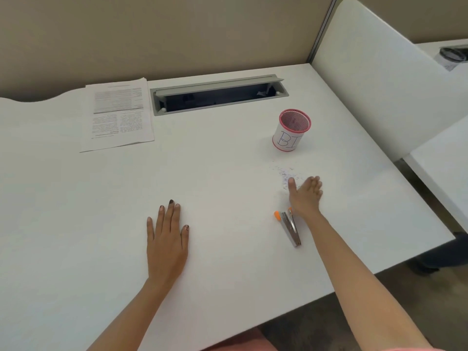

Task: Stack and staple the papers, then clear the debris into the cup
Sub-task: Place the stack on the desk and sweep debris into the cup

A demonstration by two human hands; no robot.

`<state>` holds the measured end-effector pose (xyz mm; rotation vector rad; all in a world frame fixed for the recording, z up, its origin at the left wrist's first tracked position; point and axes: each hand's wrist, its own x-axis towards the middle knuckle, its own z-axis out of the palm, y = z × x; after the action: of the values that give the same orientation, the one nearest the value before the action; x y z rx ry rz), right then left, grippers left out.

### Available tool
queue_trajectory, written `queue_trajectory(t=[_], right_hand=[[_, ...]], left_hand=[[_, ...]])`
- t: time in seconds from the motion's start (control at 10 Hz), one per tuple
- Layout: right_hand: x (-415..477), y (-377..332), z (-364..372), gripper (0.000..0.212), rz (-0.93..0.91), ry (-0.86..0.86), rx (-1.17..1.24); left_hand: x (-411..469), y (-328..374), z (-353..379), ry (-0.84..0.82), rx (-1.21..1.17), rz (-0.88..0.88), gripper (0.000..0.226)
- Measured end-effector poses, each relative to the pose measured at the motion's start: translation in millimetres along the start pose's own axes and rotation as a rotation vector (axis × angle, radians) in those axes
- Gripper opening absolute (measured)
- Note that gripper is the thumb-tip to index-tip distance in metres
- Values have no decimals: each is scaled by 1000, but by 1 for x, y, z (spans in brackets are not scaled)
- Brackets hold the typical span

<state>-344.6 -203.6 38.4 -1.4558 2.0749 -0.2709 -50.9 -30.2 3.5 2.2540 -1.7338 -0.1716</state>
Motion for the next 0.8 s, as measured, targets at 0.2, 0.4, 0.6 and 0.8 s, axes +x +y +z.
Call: queue_trajectory(t=[0.2,0.4,0.6,0.8], right_hand=[[3,-23,-3,66,-252,-130,116],[-3,15,-38,64,-376,113,238],[-11,45,-34,111,-256,16,216],[7,31,-24,113,-271,54,277]], left_hand=[[0,0,0,-11,7,-2,59],[1,-1,0,-12,17,0,59],[1,0,-1,-4,18,3,58],[0,0,-2,-12,20,-2,58]])
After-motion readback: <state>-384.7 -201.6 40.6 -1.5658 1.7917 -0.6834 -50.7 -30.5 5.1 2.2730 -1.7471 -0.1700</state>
